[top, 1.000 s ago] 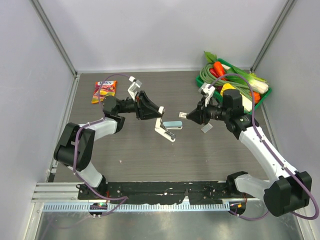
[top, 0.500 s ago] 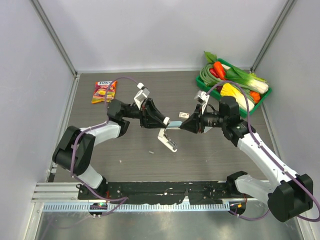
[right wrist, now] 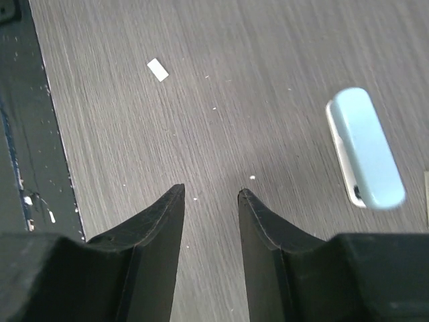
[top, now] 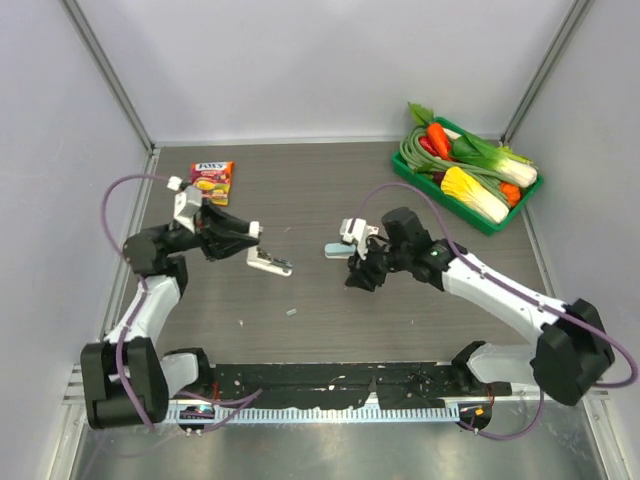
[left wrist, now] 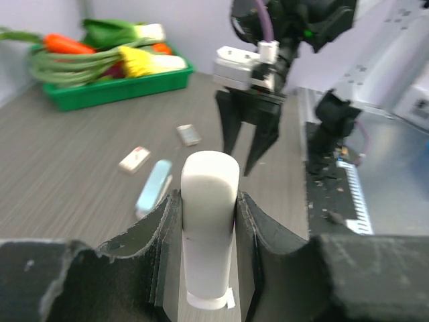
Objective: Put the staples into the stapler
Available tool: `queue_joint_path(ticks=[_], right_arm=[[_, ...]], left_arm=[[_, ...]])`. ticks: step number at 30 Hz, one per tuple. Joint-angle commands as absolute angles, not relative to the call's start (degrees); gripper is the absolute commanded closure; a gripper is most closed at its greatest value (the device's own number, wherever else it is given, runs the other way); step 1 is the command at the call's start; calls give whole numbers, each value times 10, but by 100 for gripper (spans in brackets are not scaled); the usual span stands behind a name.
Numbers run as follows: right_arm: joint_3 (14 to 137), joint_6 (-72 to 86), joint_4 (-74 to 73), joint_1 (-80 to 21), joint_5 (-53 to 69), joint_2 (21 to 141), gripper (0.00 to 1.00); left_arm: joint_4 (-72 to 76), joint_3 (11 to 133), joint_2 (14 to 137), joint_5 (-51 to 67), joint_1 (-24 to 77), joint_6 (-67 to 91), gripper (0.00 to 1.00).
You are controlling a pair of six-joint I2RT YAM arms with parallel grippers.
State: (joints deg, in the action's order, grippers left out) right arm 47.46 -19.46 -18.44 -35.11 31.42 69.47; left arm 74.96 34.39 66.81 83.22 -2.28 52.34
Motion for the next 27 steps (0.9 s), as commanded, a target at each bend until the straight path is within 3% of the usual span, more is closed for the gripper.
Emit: queue_joint_path(ticks=[1,10,27], right_arm=[[539,-314,-244,-374,297,764,56],[602,-489,-251,-424,337,908,56],[641,-411,-94,-526,328,1008,67]], left_arm=[[865,282,600,817,-133,528,100],[728,226,536,717,-354,458,100],[775,200,523,722,-359,482,100]])
